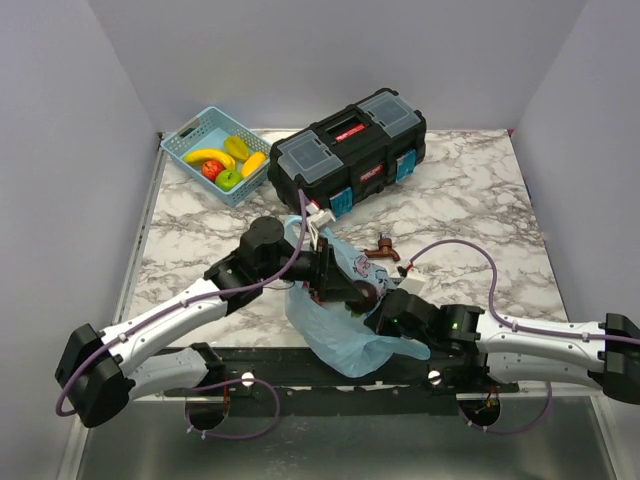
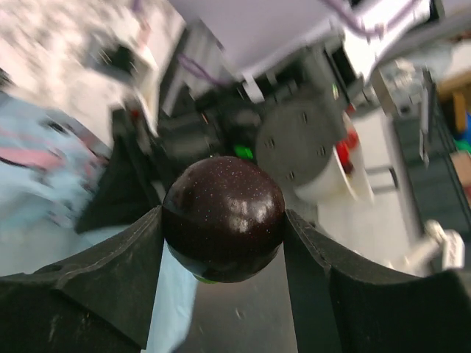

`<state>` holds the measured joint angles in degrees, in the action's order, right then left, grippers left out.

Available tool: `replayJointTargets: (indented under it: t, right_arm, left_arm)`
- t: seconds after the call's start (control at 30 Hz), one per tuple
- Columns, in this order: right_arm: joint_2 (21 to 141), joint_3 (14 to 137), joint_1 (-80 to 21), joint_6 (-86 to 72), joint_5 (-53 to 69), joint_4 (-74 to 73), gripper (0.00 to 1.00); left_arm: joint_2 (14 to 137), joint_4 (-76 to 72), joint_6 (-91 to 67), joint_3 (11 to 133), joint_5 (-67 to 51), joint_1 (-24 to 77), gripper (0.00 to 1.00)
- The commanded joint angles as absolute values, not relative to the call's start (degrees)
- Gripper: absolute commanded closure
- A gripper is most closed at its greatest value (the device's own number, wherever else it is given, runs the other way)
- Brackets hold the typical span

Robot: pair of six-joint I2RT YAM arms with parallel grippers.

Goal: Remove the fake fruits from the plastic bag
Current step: Take out the fake fruit from the plastic bag, then place the fake fruit in the bin.

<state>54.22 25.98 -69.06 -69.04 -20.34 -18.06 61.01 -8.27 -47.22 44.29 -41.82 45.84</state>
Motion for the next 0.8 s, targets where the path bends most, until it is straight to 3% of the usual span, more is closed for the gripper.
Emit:
replayJointTargets:
  t: [0.0,0.17,0.33,0.43,0.53,0.6,0.7,0.77]
  right_arm:
    - [54.35,28.4,-69.44,-69.08,-24.68,-22.47,0.99]
    - [54.5,27.94,-69.48,-69.32,-24.29,-22.09,0.99]
    - [53.93,27.33,-69.45,-69.51,-23.21,-22.21,0.99]
    - [52.72,27.24,-69.49,-69.63,-23.24,-22.65,0.99]
    - [51.25,26.92,-69.48,-70.05,-23.53,-23.11,0.99]
    - [50.13,26.48,-69.5,-70.2,-23.71,-23.31,0.99]
    - [48.8,26.35,-69.41,-70.65,-24.1,-24.92,0.99]
    - [47.66,26.1,-69.43,-70.97,-24.37,-25.8,0.99]
  left_arm:
    - [59.36,-14.19,-48.25,41.63,-57.21,50.0,0.97]
    - [56.07,-16.78,-46.86,45.78,-60.12,52.12,0.98]
    - [58.66,-20.12,-46.96,57.74,-68.31,51.65,1.0]
    - [59.93,-13.85,-42.95,66.0,-65.34,47.63,1.0]
    - [59.15,-3.09,-35.78,72.08,-50.92,41.38,1.0]
    - [57.98,8.53,-27.92,75.59,-32.7,39.35,1.0]
    - [55.93,18.8,-24.35,76.16,7.58,37.99,1.0]
    - [53.86,17.48,-25.72,71.46,20.71,34.03,1.0]
